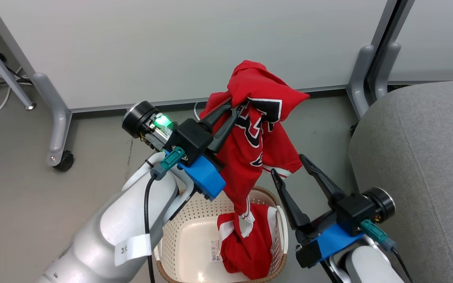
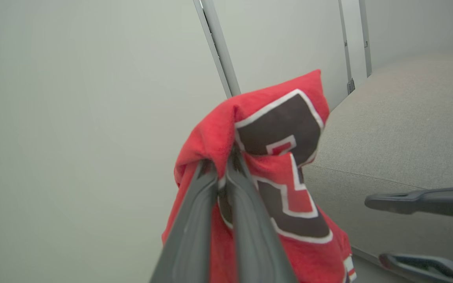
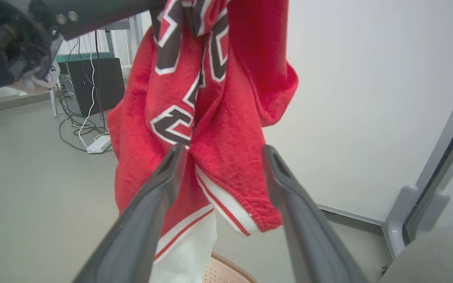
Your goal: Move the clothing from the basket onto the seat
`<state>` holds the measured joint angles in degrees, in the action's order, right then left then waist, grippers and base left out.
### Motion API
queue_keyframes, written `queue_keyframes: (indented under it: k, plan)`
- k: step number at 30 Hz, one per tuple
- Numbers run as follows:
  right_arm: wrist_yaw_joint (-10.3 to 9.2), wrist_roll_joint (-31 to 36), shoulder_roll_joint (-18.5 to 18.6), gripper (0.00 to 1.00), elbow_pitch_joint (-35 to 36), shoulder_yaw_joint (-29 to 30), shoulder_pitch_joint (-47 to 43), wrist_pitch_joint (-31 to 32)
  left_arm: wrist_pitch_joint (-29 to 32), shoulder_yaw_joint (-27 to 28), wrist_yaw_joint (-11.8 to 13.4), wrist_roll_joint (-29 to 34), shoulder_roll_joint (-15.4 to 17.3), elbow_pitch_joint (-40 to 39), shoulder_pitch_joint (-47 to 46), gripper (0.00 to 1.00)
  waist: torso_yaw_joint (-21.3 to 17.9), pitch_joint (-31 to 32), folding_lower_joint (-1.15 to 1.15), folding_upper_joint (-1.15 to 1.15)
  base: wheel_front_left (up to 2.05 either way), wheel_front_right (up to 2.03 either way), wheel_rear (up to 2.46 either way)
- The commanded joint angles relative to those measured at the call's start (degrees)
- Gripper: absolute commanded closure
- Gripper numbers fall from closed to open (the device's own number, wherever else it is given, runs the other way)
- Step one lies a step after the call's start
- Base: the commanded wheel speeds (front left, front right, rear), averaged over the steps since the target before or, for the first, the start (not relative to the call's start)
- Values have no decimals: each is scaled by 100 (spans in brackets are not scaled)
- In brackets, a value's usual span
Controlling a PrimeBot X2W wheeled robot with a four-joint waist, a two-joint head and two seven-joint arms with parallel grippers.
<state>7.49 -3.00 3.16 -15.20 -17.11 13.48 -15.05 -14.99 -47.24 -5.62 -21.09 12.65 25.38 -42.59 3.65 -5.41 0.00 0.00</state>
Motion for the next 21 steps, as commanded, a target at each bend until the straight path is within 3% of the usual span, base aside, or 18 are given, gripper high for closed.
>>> queue_keyframes:
  k: [1,8,21]
  plan:
    - [1,-55,6,0,-30,-117,161,-20,-29,-21,15,27,-19,-33,-107,100,23,-29,0,0,0,0,0]
    - [1,-123,-2,0,-281,-543,681,-20,-29,-78,-3,54,-117,-61,-206,100,101,-129,0,0,0,0,0]
    - [1,-474,-25,0,-943,-763,1609,-20,-29,-160,-38,118,-238,-108,-303,100,227,-249,0,0,0,0,0]
